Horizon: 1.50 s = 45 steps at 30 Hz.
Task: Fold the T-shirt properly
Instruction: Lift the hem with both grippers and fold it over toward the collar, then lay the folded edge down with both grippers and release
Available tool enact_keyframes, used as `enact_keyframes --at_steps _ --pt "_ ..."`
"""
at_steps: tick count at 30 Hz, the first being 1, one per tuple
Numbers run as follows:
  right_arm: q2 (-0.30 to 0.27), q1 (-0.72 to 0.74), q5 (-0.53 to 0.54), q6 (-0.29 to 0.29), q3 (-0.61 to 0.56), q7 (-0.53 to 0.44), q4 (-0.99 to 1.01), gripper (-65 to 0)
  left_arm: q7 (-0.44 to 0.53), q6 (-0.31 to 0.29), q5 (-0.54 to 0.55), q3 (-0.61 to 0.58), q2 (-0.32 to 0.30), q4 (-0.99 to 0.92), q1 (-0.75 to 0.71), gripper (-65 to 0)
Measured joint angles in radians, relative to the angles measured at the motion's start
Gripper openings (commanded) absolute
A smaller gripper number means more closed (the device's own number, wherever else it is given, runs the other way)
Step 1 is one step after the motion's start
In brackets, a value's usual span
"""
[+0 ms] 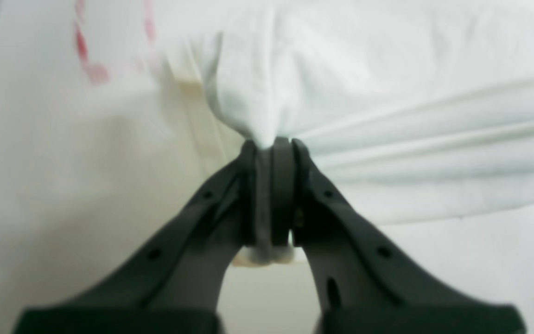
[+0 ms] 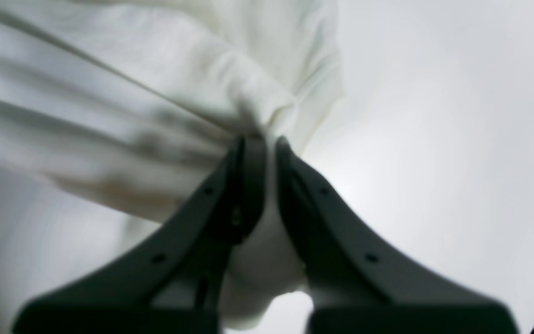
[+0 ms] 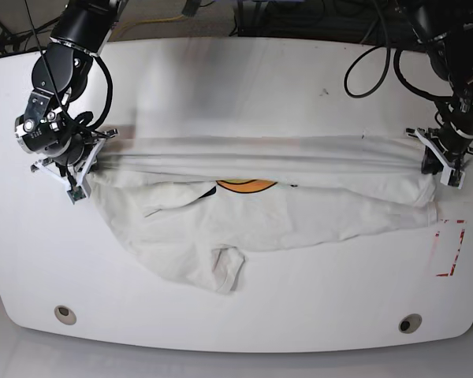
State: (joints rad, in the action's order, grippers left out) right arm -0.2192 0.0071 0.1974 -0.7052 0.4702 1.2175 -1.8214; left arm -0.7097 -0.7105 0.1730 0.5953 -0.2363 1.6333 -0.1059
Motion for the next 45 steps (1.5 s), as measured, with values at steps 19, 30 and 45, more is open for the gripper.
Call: enact_keyframes --at_steps 19,30,45 --pt "0.024 -0.235 0.145 0.008 0.178 0.02 -0.049 -24.4 0.0 0.005 0.132 0.066 -0.003 0.084 -0.253 -36.0" --pt "0.018 -0.306 0.151 0.008 0.249 0.019 -0.116 -21.2 -0.004 0.007 0.165 0.172 -0.006 0.086 -0.313 -31.8" --pt "0.038 -0.182 0.245 0.006 0.241 0.056 -0.127 -21.2 -0.109 0.076 0.314 0.069 -0.005 0.207 -0.189 -31.8"
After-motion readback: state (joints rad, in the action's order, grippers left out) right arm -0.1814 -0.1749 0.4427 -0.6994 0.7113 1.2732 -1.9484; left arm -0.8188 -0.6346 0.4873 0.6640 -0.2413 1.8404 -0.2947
